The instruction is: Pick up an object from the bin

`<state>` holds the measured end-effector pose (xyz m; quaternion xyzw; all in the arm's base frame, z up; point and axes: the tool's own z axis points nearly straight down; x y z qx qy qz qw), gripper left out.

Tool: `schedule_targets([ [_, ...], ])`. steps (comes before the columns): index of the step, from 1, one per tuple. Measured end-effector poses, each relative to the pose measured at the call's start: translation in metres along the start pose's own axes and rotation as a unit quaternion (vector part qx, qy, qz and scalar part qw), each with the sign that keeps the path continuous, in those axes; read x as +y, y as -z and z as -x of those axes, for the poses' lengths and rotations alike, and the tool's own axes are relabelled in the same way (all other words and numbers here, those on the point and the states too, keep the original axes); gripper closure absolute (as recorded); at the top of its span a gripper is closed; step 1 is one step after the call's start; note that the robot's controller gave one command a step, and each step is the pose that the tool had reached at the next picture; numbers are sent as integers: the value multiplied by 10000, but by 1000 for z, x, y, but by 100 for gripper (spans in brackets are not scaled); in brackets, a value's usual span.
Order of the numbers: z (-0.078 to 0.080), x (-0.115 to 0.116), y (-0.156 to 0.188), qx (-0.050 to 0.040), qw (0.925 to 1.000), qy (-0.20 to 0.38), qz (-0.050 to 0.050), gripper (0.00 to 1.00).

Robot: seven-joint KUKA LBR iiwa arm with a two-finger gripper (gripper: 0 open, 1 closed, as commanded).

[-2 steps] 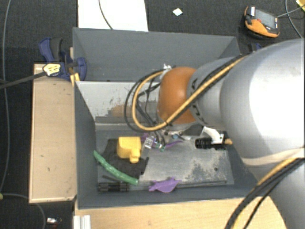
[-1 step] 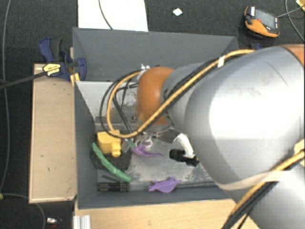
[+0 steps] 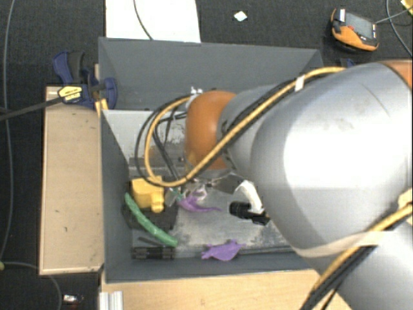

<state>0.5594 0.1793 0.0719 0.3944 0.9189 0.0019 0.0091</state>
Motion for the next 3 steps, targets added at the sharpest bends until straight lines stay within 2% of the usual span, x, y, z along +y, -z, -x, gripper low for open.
schedule_targets([
  [1, 1, 0, 2, -8, 10000, 11, 2, 100],
  [2, 0, -2, 24, 13, 10000, 19, -34, 100],
  [3, 1, -1, 57, 8, 10000, 39, -25, 100],
])
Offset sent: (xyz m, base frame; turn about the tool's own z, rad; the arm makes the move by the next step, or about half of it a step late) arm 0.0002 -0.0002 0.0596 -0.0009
